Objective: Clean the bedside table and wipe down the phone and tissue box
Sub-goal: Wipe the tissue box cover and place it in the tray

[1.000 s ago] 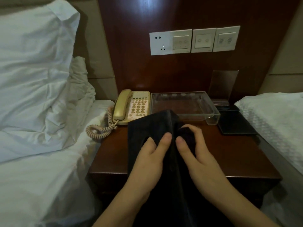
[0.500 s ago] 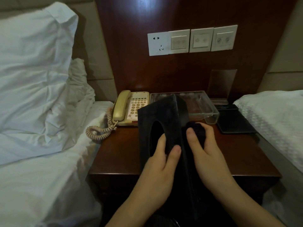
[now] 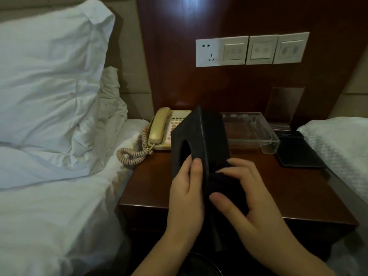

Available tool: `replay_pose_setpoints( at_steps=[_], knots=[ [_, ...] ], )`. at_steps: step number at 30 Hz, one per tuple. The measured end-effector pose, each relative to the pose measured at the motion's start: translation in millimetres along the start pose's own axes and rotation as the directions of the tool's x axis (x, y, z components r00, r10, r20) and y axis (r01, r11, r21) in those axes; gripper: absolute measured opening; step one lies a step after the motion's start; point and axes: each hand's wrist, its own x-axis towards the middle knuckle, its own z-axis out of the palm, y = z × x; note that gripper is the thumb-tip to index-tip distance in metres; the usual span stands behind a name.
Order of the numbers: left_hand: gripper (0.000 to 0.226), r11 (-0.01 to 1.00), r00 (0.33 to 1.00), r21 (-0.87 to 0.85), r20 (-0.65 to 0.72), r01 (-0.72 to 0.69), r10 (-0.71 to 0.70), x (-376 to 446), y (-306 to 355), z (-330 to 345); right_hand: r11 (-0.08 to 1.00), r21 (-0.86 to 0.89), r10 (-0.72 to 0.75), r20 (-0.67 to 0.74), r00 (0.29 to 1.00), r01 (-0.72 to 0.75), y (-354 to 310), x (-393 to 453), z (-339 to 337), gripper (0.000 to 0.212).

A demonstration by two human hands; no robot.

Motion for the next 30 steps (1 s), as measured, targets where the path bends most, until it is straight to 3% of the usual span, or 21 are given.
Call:
replay_pose_setpoints(
  at_steps=[5, 9, 12, 16, 18, 20, 24, 27, 30],
  knots=[
    [0.031, 0.998, 0.999, 0.067, 0.046, -0.02, 0.017, -2.4, 1.3, 10.0, 0.984, -0.176, -0.02, -0.182, 0.983, -0.012, 15.7, 43.5, -10.3, 0.032],
    [0.027, 0.997, 0.998, 0.075, -0.064, -0.011, 0.015, 3.7, -0.8, 8.4, 0.994, -0.111, -0.039, -0.151, 0.988, 0.023, 9.2, 28.6, -2.7, 0.032],
    [0.054, 0.999, 0.983, 0.04, -0.185, 0.023, -0.015, 13.7, -0.6, -2.9, 0.997, -0.034, -0.069, -0.09, 0.994, 0.066, -0.1, 3.8, 2.4, 0.029],
    [0.053, 0.995, 0.986, 0.096, -0.168, 0.027, -0.01, 13.9, -0.7, -6.5, 0.987, -0.152, -0.089, -0.2, 0.976, 0.059, 3.6, 12.1, 7.4, 0.031],
    [0.053, 0.994, 0.989, 0.109, -0.147, 0.033, -0.017, 10.0, -2.1, -2.7, 0.989, -0.151, -0.043, -0.258, 0.965, 0.003, 8.4, 27.8, 6.2, 0.036],
    [0.053, 0.992, 0.99, 0.119, -0.137, 0.052, -0.035, 7.4, -3.7, 0.0, 0.996, -0.044, 0.068, -0.289, 0.955, -0.084, 8.6, 37.6, 4.1, 0.039],
    [0.054, 0.985, 0.985, 0.155, -0.164, 0.082, -0.057, 7.6, -4.1, -4.5, 0.991, -0.11, 0.052, -0.18, 0.982, -0.072, -2.7, 19.5, 9.0, 0.024],
    [0.055, 0.976, 0.973, 0.186, -0.221, 0.114, -0.072, 14.9, -5.0, -14.5, 0.998, -0.032, 0.063, 0.022, 0.998, -0.062, -6.2, -4.7, 9.5, 0.035],
    [0.055, 0.975, 0.963, 0.194, -0.264, 0.109, -0.055, 14.9, -3.6, -18.9, 0.998, -0.041, 0.051, 0.051, 0.997, -0.049, -6.7, -15.4, 14.2, 0.045]
  ],
)
